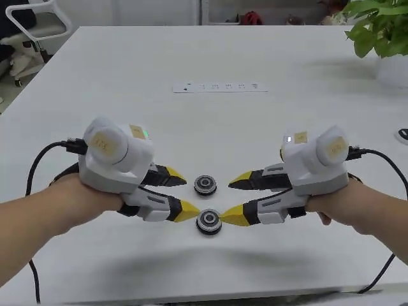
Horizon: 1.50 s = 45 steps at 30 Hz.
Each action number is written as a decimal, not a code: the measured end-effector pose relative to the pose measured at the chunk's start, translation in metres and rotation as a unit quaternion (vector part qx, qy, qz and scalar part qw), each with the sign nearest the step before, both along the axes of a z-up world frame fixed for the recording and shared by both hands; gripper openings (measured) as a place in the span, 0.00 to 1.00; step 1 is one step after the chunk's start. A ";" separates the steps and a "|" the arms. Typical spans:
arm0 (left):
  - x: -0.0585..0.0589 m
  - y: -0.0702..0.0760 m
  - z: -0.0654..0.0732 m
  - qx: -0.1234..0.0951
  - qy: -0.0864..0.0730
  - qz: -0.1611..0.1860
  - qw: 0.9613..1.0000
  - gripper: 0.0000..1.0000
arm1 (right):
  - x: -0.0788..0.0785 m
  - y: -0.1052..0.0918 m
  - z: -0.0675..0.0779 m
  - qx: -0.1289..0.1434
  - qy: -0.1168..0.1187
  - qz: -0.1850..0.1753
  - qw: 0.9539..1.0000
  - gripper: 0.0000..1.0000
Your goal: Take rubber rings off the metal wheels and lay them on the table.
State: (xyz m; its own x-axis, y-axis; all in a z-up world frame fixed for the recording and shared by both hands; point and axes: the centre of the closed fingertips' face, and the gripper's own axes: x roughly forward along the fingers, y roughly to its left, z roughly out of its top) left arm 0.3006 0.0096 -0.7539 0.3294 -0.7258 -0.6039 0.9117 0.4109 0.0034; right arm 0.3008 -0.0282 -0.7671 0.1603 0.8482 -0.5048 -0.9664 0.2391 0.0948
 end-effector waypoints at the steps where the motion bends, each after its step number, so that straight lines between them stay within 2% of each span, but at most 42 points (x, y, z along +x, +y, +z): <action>1: 0.000 -0.001 -0.001 0.000 0.002 0.000 1.000 0.40 | -0.001 0.000 -0.001 -0.002 0.001 0.001 1.000 0.42; 12: -0.001 -0.009 -0.011 0.003 0.010 -0.014 1.000 0.39 | -0.005 0.000 -0.011 -0.012 0.011 0.009 1.000 0.41; 23: -0.003 -0.018 -0.018 0.004 0.014 -0.029 0.999 0.35 | -0.006 0.001 -0.013 -0.014 0.011 0.014 1.000 0.40; 31: -0.009 -0.028 -0.024 0.006 0.017 -0.044 0.999 0.30 | -0.008 0.003 -0.014 -0.015 0.011 0.019 1.000 0.40; 43: -0.012 -0.030 -0.031 0.012 0.021 -0.049 0.999 0.22 | -0.010 0.002 -0.016 -0.018 0.014 0.019 1.000 0.40; 45: -0.013 -0.031 -0.032 0.016 0.017 -0.053 0.998 0.20 | -0.011 0.002 -0.016 -0.019 0.015 0.020 1.000 0.40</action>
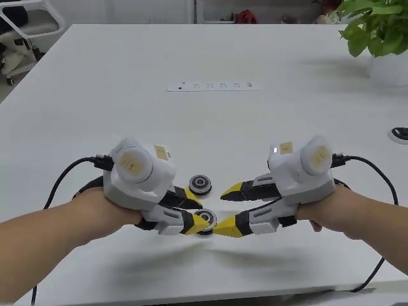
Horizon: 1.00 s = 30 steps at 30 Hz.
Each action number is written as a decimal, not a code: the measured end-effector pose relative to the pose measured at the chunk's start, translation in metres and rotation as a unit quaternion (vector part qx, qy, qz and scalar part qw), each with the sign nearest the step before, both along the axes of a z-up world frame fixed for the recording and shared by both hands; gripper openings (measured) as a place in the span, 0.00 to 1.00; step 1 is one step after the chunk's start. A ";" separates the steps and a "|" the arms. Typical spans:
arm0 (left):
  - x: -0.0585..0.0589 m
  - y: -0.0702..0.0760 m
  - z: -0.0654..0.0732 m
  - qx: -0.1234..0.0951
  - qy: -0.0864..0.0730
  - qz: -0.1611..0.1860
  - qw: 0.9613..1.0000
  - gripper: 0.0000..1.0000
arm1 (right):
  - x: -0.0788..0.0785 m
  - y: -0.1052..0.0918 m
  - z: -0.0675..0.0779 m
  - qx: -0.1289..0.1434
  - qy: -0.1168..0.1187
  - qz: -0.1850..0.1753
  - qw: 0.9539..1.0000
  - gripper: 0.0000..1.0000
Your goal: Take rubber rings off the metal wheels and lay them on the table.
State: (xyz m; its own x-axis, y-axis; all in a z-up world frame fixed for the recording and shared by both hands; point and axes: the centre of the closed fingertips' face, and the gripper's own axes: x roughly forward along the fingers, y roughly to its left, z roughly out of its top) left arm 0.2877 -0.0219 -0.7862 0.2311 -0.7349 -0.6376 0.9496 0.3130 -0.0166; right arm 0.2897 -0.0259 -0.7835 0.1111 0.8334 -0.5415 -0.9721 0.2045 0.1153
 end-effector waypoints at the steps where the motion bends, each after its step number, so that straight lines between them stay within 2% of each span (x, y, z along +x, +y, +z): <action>1: 0.000 -0.001 0.000 0.001 0.000 -0.001 1.000 0.19 | 0.000 0.000 0.000 0.000 0.001 0.000 1.000 0.40; 11: 0.001 0.000 -0.004 0.004 -0.006 0.006 1.000 0.15 | -0.002 0.000 -0.003 -0.003 0.002 0.002 1.000 0.40; 13: 0.003 0.001 -0.005 0.008 -0.009 0.010 1.000 0.15 | -0.002 -0.001 -0.004 -0.004 0.004 0.001 1.000 0.40; 14: 0.001 0.006 -0.010 0.019 -0.004 0.012 1.000 0.16 | -0.002 -0.001 -0.004 -0.004 0.004 0.001 1.000 0.40; 15: 0.003 0.002 -0.007 0.006 -0.017 0.007 1.000 0.16 | -0.002 -0.001 -0.004 -0.005 0.004 0.001 1.000 0.40; 17: 0.000 0.004 -0.007 0.007 -0.011 0.011 1.000 0.16 | -0.003 -0.001 -0.005 -0.005 0.005 0.000 1.000 0.40; 30: 0.001 0.000 -0.008 0.007 -0.014 0.014 1.000 0.14 | -0.005 0.006 -0.012 -0.017 0.001 0.010 1.000 0.38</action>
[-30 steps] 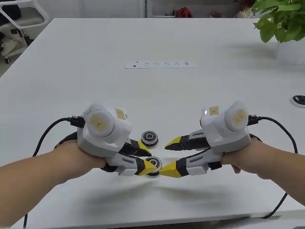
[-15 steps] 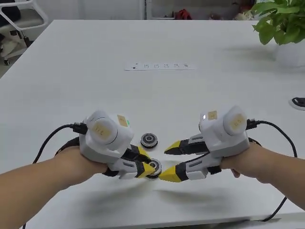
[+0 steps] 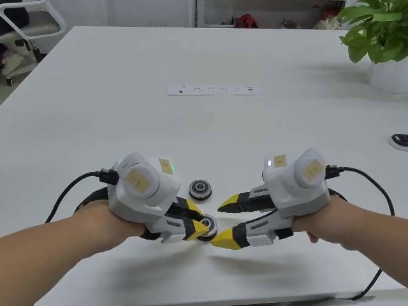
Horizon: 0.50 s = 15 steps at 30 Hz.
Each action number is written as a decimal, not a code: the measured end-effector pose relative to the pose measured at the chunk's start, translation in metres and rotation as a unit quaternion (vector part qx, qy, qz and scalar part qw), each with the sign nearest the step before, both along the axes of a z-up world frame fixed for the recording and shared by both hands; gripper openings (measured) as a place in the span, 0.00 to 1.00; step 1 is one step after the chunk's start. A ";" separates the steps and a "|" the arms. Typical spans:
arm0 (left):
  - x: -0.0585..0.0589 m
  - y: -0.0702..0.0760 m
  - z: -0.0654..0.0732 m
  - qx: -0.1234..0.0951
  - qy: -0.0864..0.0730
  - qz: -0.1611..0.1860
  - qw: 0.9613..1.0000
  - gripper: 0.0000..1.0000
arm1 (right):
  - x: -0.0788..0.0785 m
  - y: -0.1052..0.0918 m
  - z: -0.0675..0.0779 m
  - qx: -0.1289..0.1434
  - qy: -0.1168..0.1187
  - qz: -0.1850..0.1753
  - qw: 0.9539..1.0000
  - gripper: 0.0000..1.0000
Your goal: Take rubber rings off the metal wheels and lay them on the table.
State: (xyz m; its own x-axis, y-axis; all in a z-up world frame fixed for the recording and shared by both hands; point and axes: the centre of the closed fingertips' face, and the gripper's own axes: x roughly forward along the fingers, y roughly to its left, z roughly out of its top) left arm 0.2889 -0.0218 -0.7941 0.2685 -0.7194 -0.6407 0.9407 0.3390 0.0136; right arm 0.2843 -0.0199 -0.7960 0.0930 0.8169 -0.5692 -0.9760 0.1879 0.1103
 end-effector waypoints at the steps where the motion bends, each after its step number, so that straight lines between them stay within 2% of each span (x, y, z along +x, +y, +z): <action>1: 0.000 0.000 0.000 0.000 0.000 0.000 1.000 0.14 | 0.000 0.000 -0.001 0.000 0.000 0.000 1.000 0.38; 7: 0.001 0.000 0.000 -0.002 0.002 0.003 1.000 0.14 | 0.000 0.003 -0.006 -0.004 -0.003 -0.003 1.000 0.33; 11: 0.001 0.000 0.000 -0.002 0.001 0.003 1.000 0.14 | 0.001 0.005 -0.007 0.004 0.006 -0.013 1.000 0.31; 15: 0.001 0.000 0.000 -0.002 0.001 0.003 1.000 0.14 | 0.004 0.007 -0.010 0.001 0.002 -0.020 1.000 0.29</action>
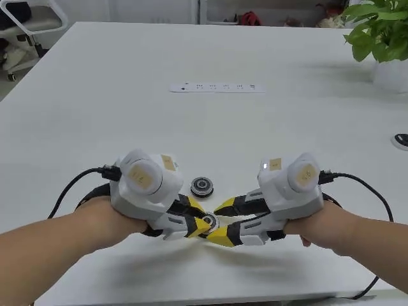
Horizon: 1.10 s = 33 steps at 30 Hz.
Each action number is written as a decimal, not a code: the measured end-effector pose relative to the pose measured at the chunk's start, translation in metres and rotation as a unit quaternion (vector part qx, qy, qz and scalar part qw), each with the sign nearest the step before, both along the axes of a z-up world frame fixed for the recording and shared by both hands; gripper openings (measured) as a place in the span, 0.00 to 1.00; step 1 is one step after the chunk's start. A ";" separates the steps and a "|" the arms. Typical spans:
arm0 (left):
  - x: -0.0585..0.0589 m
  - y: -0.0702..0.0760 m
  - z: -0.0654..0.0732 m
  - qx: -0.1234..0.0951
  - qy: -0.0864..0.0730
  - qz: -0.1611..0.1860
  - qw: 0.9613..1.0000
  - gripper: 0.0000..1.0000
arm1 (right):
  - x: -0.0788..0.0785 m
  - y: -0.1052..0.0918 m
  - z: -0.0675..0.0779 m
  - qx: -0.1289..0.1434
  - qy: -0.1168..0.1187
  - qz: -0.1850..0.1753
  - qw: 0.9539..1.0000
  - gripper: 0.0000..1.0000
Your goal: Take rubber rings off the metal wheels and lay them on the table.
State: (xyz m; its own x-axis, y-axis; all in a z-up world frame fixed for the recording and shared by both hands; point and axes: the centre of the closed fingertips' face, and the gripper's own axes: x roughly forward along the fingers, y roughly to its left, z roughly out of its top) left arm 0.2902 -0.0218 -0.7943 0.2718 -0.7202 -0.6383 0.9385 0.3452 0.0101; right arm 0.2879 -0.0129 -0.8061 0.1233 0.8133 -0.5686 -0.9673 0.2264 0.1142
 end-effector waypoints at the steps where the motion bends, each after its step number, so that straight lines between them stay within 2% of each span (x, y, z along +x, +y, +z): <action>1: 0.000 0.000 0.000 0.000 0.000 0.000 1.000 0.14 | 0.001 0.000 -0.001 -0.001 -0.001 -0.001 1.000 0.29; 13: 0.001 0.000 0.000 -0.002 -0.001 0.001 1.000 0.14 | 0.000 0.001 -0.002 0.004 0.008 -0.003 1.000 0.25; 24: 0.001 0.000 0.000 -0.003 -0.002 0.002 1.000 0.14 | -0.001 -0.005 -0.003 0.001 0.013 -0.005 1.000 0.22; 33: 0.001 0.000 0.000 -0.004 -0.001 0.005 1.000 0.13 | -0.002 -0.011 -0.004 -0.005 0.018 -0.008 1.000 0.15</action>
State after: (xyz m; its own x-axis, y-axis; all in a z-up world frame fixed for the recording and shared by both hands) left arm 0.2907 -0.0218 -0.7940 0.2806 -0.7229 -0.6314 0.9347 0.3554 0.0085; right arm 0.2862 -0.0237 -0.8104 0.1153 0.8060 -0.5806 -0.9591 0.2424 0.1461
